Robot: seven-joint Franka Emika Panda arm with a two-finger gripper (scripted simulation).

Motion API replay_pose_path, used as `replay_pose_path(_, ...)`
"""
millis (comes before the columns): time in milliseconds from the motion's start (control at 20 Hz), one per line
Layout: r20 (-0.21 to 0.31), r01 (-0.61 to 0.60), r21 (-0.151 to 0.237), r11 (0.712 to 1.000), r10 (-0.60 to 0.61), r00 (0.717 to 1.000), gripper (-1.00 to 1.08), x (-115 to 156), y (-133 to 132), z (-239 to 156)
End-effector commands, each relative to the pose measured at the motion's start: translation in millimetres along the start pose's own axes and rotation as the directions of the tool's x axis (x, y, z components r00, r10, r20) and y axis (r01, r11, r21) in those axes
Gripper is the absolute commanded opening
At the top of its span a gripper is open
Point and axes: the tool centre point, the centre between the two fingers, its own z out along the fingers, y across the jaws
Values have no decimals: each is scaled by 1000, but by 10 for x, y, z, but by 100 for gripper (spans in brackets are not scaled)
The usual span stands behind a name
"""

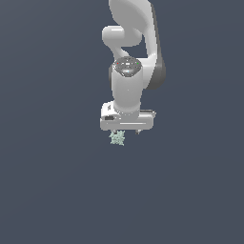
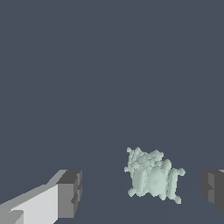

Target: Pick up the object and move it to a goal position.

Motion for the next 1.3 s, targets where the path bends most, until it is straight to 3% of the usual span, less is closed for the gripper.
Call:
replay_pose_path(0,0,0,0,1000,0,1000,100,0,0,0)
replay_pose_path(450,-17,-82,-4,997,82,997,100,24,398,-47)
replay_pose_path(850,-16,-64,-5,998,64,998,100,17,399,-38)
replay_pose_path(1250,-12,29,-8,1000,-29,1000,100,-16,410,13)
